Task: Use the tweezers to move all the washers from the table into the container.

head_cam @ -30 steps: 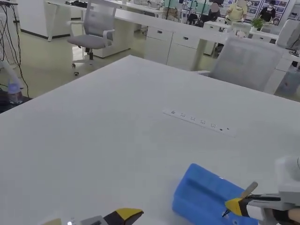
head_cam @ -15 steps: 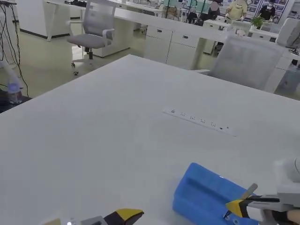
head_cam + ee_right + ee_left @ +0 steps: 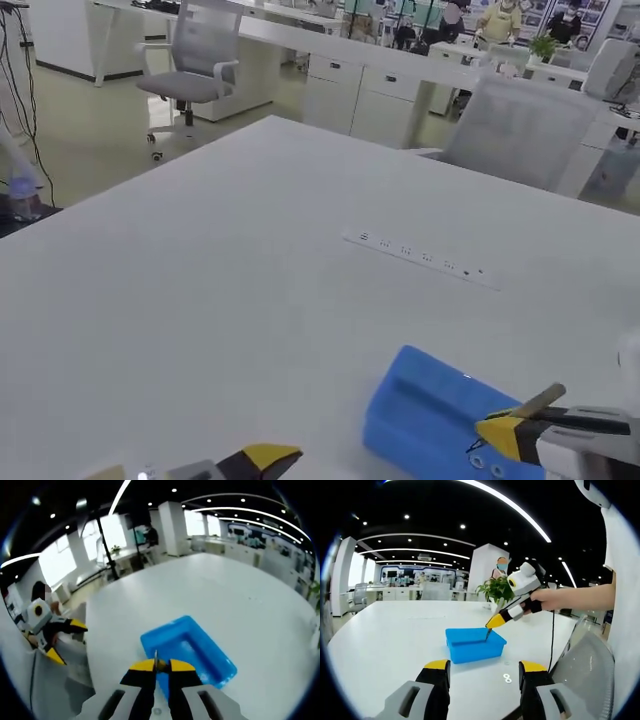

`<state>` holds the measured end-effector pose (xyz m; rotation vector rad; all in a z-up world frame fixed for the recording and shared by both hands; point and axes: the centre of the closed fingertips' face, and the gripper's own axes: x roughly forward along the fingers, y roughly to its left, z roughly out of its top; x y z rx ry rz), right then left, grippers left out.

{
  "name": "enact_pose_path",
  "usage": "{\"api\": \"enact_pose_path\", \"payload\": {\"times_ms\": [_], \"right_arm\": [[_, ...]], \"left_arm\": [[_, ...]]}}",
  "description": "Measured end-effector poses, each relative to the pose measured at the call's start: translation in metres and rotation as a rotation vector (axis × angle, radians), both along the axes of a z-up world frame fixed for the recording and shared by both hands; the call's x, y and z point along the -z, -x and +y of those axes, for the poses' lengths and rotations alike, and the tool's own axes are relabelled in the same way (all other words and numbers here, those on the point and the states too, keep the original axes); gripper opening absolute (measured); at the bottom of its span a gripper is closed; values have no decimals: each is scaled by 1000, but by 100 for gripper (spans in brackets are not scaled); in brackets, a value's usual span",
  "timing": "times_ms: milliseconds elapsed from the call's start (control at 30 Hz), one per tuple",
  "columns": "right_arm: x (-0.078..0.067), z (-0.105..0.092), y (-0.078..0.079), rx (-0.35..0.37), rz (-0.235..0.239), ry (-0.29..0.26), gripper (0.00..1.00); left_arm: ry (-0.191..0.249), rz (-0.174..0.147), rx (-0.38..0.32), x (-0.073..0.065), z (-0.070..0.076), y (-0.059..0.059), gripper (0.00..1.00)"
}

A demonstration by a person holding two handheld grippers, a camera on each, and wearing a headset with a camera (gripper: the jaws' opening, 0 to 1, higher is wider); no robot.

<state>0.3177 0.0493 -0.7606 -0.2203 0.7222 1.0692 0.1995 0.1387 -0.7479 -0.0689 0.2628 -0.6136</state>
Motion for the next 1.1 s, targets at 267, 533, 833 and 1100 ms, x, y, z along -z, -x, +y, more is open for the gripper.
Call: {"api": "enact_pose_path", "payload": {"times_ms": [267,533,833,1100], "right_arm": [[7,-1,34,-32,65,-17,5],[43,-28,47,21,147,28,5],[64,-44,46,55,172,86,5],[69,-42,47,40,169,105,5]], "left_arm": [[-1,-1,3,0,-1,0,54],[-1,0,10,0,-2,1,53],[-9,-2,5,0,-1,1,54],[-8,5,7,1,-2,1,54]]}}
